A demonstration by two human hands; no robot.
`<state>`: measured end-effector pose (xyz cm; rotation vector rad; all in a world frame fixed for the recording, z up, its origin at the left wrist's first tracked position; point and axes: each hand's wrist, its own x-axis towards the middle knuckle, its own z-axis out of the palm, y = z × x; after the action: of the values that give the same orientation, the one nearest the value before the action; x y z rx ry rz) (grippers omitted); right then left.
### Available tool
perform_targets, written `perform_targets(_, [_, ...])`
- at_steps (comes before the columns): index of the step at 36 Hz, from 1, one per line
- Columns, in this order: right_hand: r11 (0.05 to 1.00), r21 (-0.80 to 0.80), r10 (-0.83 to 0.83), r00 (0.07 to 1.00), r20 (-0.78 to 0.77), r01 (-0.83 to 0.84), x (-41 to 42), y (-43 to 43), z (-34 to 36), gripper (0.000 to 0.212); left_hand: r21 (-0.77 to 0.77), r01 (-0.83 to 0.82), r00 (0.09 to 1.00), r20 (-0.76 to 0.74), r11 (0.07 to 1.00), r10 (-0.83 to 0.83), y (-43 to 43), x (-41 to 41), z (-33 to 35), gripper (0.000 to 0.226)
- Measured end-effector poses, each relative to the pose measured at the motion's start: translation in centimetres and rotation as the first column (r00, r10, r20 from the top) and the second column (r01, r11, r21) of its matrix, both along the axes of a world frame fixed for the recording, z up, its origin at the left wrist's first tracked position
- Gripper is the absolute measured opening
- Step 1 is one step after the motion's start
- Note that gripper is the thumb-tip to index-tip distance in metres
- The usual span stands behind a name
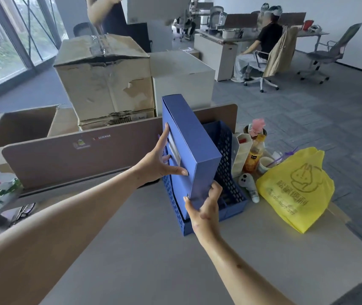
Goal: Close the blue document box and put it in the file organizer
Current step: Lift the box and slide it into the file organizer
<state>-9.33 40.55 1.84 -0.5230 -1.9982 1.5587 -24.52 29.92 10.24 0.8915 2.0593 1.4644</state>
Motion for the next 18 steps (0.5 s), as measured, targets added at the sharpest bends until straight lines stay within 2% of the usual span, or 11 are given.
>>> perform_targets(6, [0.998,-0.059,0.023,0.999,0.029,-0.021,-0.2,-0.3,-2.4,0.059,0.001,-0.019,0.998,0.062,1.000,0.019,-0.3,-0.1,-2.3,0.134])
perform_targets(10, [0.996,-0.079,0.038,0.999,0.027,-0.036,-0.2,-0.2,-3.7,0.057,-0.020,-0.096,0.993,0.069,0.995,0.097,-0.8,0.1,-3.3,0.128])
perform_targets(18, [0.996,-0.081,0.033,0.997,0.068,-0.028,-0.3,-0.3,-5.9,0.055,-0.139,-0.210,0.977,-0.057,0.968,0.204,-1.2,0.4,-4.6,0.114])
